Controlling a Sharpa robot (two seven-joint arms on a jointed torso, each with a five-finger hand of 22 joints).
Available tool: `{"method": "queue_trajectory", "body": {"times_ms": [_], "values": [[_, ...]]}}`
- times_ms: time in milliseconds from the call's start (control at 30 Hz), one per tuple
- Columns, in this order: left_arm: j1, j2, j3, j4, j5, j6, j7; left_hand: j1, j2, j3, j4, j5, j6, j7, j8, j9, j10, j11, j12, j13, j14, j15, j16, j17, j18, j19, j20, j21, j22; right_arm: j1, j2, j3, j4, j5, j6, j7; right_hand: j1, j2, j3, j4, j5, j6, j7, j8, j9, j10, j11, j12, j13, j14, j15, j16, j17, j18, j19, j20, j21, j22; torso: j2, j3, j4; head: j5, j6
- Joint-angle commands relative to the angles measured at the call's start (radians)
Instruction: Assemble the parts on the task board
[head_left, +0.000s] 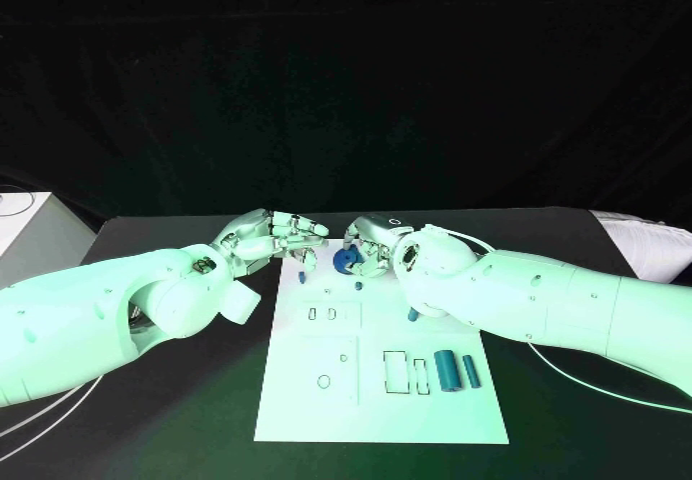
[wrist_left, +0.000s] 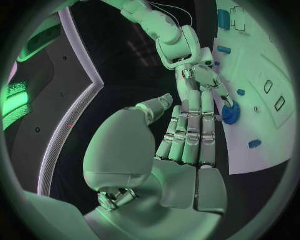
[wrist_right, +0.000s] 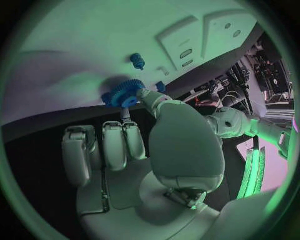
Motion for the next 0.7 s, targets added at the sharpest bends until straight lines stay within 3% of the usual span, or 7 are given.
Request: {"method": "queue_trajectory", "body": {"times_ms": [33,467,700], "values": [[0.001,0.002,0.000,0.000,-0.005,0.022,0.005,0.003,0.004,-0.002,0.002,-0.001,-0.006,0.010,-0.006,0.002,-0.007,-0.001,-0.007,-0.001,0.006,0.001,-0.003,0.001,0.014,0.009,0.000,0.001,-0.001,0.000,0.000,0.000,0.003,-0.002,-0.016,0.011,-0.008,0.002,0.001,-0.005,-0.007,-0.006,0.000,-0.004,-0.002,-0.002,0.000,-0.004,0.055,0.054,0.005,-0.006,0.080,0.005,0.066,0.005,-0.003,0.210,0.000,-0.0001,0.0002,0.001,-0.001],[0.001,0.003,0.000,0.000,-0.005,0.022,0.005,0.003,0.004,-0.002,0.002,-0.001,-0.006,0.010,-0.006,0.002,-0.007,-0.001,-0.007,-0.001,0.006,0.001,-0.003,0.001,0.014,0.009,0.000,0.001,-0.001,-0.004,0.003,0.000,0.000,-0.002,0.017,0.009,-0.008,0.004,0.003,-0.007,-0.006,0.000,0.000,0.000,-0.001,-0.001,-0.001,-0.004,0.056,0.054,0.005,-0.007,0.079,0.005,0.066,0.005,-0.003,0.210,0.000,-0.0001,0.0006,0.000,-0.005],[0.001,0.003,0.000,0.000,-0.005,0.022,0.006,0.003,0.004,-0.002,0.002,-0.001,-0.006,0.010,-0.006,0.002,-0.007,-0.001,-0.007,-0.001,0.006,0.001,-0.003,0.001,0.014,0.009,0.000,0.001,-0.001,-0.005,-0.005,0.000,0.004,-0.001,-0.019,0.016,-0.008,0.004,0.003,-0.007,-0.006,-0.001,0.000,0.000,-0.001,-0.004,-0.001,-0.006,0.053,0.054,0.005,-0.009,0.077,0.006,0.064,0.005,-0.006,0.207,0.000,-0.0002,0.0009,0.001,-0.004]]}}
